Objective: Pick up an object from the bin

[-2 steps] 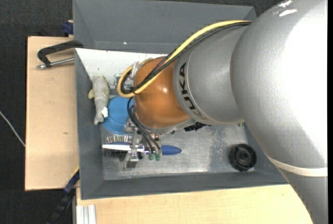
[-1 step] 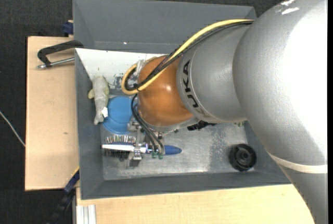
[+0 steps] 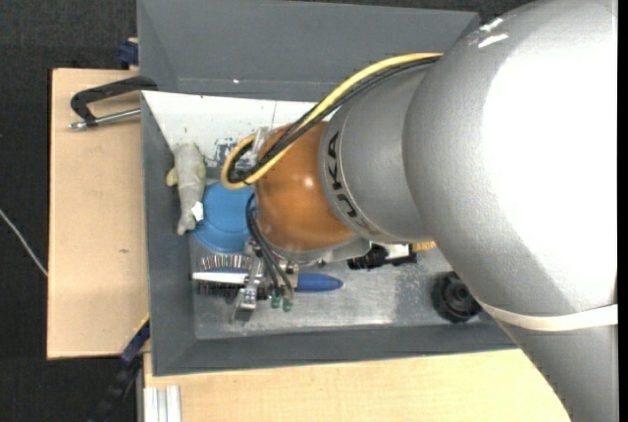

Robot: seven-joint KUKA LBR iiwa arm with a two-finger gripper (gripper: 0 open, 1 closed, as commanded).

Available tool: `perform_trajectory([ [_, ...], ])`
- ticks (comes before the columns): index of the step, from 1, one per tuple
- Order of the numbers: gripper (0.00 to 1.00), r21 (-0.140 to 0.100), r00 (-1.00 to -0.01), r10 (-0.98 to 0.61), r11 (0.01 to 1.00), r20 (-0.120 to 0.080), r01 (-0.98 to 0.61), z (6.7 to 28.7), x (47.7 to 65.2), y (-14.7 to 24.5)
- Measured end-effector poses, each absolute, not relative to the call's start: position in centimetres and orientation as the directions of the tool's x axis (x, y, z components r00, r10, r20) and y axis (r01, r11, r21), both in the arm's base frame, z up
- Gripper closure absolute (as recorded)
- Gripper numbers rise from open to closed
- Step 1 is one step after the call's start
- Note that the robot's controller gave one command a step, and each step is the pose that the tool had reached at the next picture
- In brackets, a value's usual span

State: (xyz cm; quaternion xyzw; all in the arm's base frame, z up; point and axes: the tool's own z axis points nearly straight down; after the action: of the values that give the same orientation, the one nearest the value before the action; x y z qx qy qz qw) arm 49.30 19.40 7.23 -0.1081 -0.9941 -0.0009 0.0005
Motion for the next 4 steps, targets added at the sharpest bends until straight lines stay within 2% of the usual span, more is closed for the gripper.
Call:
perform_trajectory([
  [1,0.00,0.002,-0.977,0.215,0.977,0.000,0.215,7.3,49.3,19.5],
  [2,1.00,0.003,-0.977,0.214,0.977,0.000,0.214,7.5,49.4,19.5],
  [3,1.00,0.004,-0.977,0.213,0.977,-0.004,0.213,9.0,49.5,19.6],
  [4,1.00,0.006,-0.977,0.212,0.977,-0.007,0.212,14.0,49.6,19.7],
])
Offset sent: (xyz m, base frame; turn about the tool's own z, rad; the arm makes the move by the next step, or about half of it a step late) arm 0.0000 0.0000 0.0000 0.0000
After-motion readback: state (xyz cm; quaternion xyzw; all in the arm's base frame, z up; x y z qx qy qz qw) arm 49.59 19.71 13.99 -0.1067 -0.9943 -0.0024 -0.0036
